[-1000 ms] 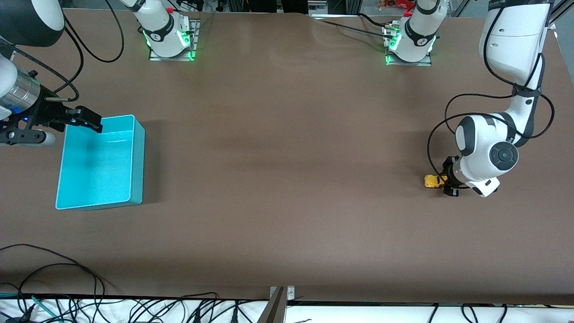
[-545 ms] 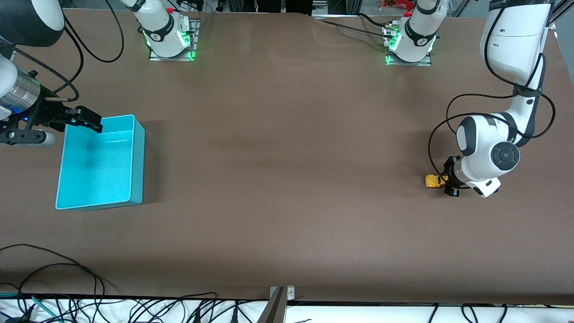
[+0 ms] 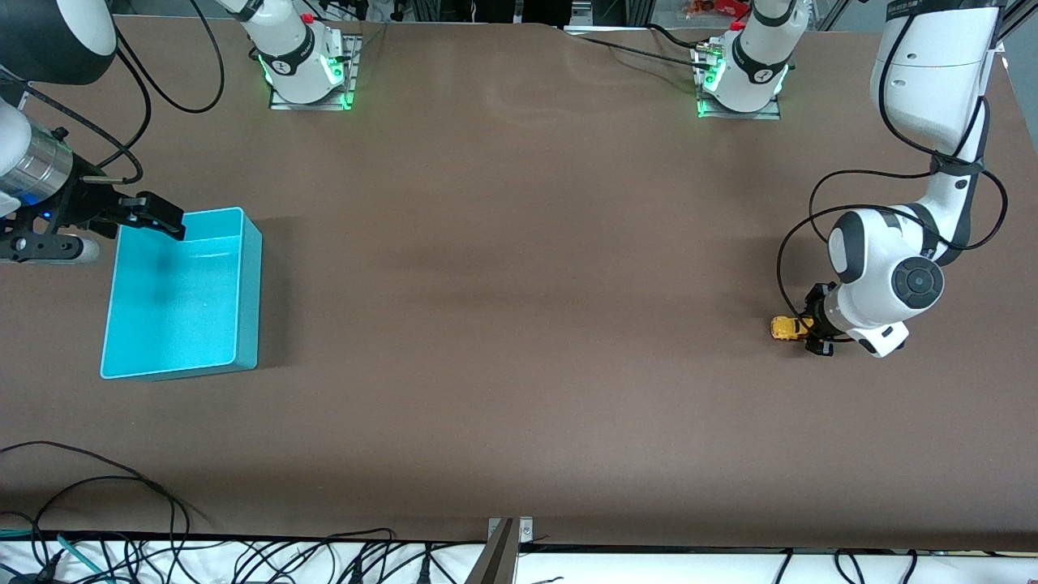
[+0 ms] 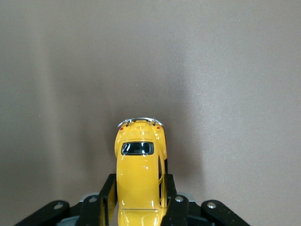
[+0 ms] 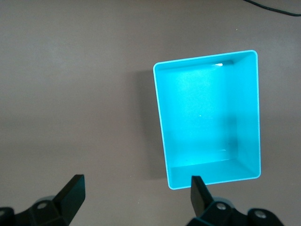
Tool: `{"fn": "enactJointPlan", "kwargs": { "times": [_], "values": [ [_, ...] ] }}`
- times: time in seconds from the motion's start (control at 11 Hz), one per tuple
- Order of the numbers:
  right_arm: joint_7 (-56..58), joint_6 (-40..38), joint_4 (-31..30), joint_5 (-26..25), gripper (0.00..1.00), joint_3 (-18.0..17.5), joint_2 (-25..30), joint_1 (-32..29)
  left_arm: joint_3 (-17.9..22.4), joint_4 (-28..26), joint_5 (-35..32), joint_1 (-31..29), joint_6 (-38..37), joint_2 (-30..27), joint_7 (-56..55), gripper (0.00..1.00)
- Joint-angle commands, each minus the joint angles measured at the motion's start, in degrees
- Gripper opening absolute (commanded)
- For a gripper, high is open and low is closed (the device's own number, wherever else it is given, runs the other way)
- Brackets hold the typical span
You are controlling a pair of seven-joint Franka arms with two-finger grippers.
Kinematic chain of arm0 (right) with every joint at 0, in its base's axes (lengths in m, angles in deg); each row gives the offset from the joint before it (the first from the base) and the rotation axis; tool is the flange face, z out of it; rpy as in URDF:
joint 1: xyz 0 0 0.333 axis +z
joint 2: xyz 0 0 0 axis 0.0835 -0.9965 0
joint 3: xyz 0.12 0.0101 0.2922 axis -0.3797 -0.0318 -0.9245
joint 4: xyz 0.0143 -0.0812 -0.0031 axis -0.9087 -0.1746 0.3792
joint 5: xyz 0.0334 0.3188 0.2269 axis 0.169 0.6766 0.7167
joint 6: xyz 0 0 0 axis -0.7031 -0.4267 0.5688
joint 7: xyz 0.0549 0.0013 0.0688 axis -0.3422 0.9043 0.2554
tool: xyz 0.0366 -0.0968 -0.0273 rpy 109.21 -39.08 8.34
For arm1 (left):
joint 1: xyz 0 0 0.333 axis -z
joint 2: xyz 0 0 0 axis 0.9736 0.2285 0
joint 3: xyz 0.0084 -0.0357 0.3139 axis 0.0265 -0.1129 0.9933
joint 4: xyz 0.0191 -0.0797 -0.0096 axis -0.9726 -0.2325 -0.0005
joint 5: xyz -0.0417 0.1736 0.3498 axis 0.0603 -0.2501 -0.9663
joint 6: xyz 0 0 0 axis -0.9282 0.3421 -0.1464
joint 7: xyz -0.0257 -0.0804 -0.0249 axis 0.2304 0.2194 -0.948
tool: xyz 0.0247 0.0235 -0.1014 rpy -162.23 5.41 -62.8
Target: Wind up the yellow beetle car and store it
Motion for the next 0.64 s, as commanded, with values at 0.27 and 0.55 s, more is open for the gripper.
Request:
{"fn": "enactJointPlan", "kwargs": {
  "times": [0.27,0.55],
  "values": [
    [0.51,-1.25,1.38,0.44,1.00,-0.09,-0.35,-0.27,0.05,7.31,-0.58,-0.83,4.03,7.55,-4.39,1.00],
    [0.60,-1.25,1.38,0.44,1.00,-0.09,-0.35,-0.27,0.05,7.49,-0.58,-0.74,3.86,7.20,-4.75,1.00]
  ]
}}
